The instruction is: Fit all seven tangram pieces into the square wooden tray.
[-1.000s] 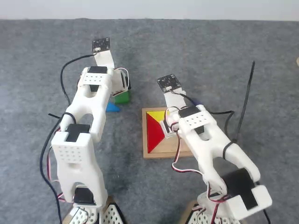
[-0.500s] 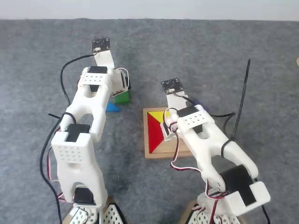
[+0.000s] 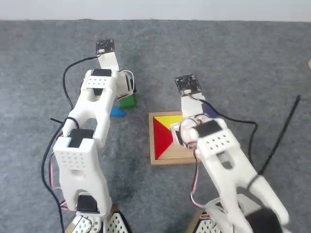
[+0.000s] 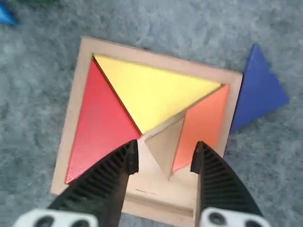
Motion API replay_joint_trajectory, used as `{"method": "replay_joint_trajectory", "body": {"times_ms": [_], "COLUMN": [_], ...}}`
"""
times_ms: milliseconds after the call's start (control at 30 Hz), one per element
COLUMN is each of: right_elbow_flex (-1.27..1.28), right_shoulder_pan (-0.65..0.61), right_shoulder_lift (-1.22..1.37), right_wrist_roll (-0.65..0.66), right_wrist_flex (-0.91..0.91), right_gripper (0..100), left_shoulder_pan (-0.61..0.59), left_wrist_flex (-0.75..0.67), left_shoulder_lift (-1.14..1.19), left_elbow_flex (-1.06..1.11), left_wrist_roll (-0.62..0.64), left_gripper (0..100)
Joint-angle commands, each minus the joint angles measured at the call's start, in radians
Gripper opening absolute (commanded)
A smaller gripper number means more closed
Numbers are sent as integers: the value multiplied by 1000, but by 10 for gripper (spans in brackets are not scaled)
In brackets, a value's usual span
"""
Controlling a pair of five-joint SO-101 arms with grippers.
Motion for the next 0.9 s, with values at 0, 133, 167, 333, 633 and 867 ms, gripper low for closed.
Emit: {"method": "replay_joint_trajectory", "body": {"times_ms": [0,133,167,333,633,867], "right_elbow_flex": [46,69,66,6,-57,-54], "right_shoulder_pan": [5,7,12,70,73,12], "right_shoulder_lift": [-61,-5,24,168,288,295], "right_wrist_roll": [0,25,37,49,51,43], "right_wrist_flex": [-81,-142,-153,-202,-203,-157], "right_gripper": [191,191,191,191,190,190], "left_shoulder_pan": [5,5,5,5,5,5], "left_wrist_flex": [-18,-17,-15,-15,-15,-15], "left_shoulder_lift": [-31,-31,-31,-31,-31,-31], "left_elbow_flex": [-4,-4,-4,-4,-4,-4], "left_wrist_roll": [-12,-12,-12,-12,-12,-12], "left_gripper": [216,216,216,216,216,216]}}
